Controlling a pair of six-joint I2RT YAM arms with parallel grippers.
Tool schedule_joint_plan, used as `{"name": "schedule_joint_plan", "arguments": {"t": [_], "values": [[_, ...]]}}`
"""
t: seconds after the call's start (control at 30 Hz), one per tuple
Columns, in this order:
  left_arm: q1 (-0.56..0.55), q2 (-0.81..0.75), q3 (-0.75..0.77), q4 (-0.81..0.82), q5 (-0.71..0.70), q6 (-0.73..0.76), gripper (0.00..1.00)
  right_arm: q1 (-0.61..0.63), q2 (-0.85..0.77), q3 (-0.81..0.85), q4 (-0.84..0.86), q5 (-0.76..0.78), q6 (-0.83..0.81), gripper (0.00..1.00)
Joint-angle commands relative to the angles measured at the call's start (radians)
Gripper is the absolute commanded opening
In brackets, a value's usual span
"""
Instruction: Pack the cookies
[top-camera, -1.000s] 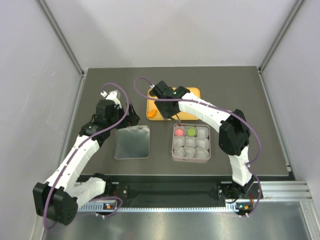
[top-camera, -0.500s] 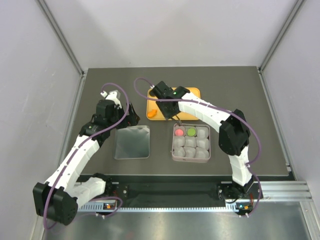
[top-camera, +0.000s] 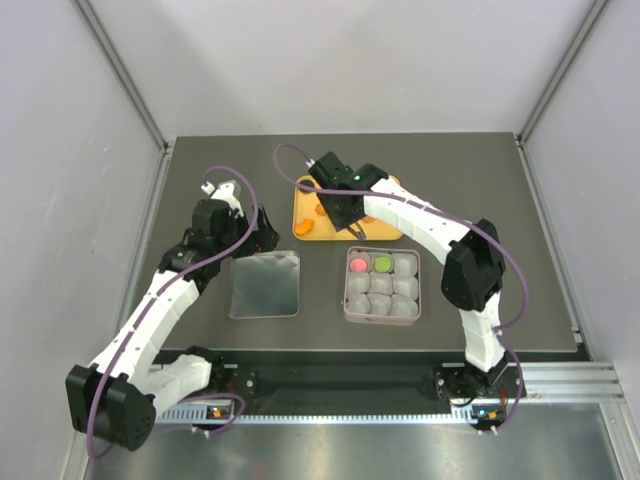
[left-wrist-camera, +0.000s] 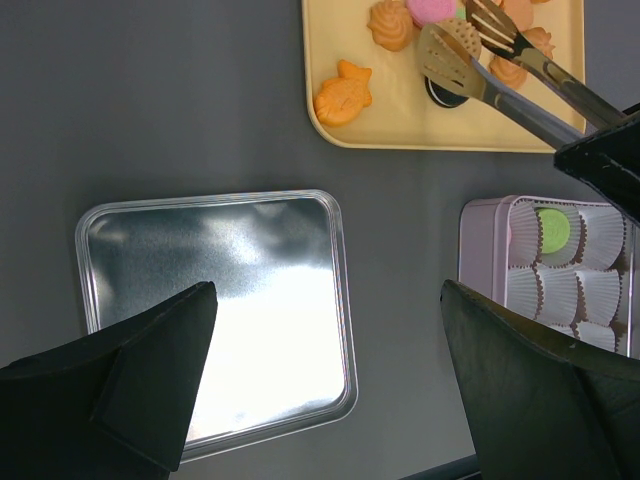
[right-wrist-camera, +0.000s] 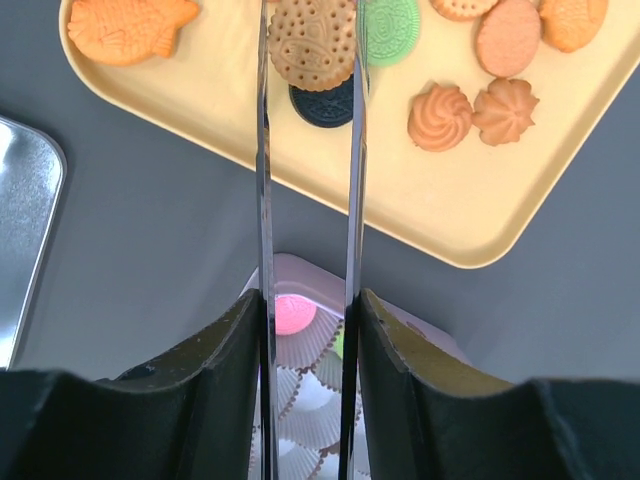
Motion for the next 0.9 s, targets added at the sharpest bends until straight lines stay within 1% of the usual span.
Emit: {"name": "schedule_joint_plan", "arguments": {"t": [0.0, 0.2, 0.23, 0.4, 0.43, 0.5, 0.63, 0.8, 0.87], "values": [[0.005, -0.012, 0.007, 0.017, -0.003, 0.008, 0.98, -0.019, -0.104, 0.036, 0.006, 0.008, 0.0, 0.37], [0.005, -0.009, 0.007, 0.02, 0.005, 0.008, 0.98, -0.062, -0.279, -0.105, 0.033, -0.046, 0.026, 0.36], [0.005, -0.01, 0.007, 0.019, 0.006, 0.008, 0.98, -0.065, -0.333, -0.151, 0.039, -0.051, 0.028, 0.36], [0.005, -0.015, 0.007, 0.02, 0.011, 0.006, 0.98, -0.093, -0.497, -0.303, 0.041, -0.074, 0.053, 0.37], [0.005, -0.018, 0.006, 0.022, 0.012, 0.006, 0.98, -0.096, -0.56, -0.359, 0.043, -0.075, 0.056, 0.37], [0.005, -0.016, 0.006, 0.022, 0.014, 0.006, 0.98, -0.109, -0.649, -0.439, 0.038, -0.092, 0.066, 0.38], [0.005, -0.016, 0.007, 0.022, 0.019, 0.006, 0.98, -0.122, -0.776, -0.547, -0.006, -0.098, 0.085, 0.38], [0.005, -0.018, 0.007, 0.024, 0.019, 0.006, 0.98, -0.128, -0.885, -0.653, -0.066, -0.092, 0.106, 0.38], [0.005, -0.018, 0.007, 0.024, 0.016, 0.006, 0.98, -0.131, -0.904, -0.676, -0.075, -0.092, 0.114, 0.39]]}}
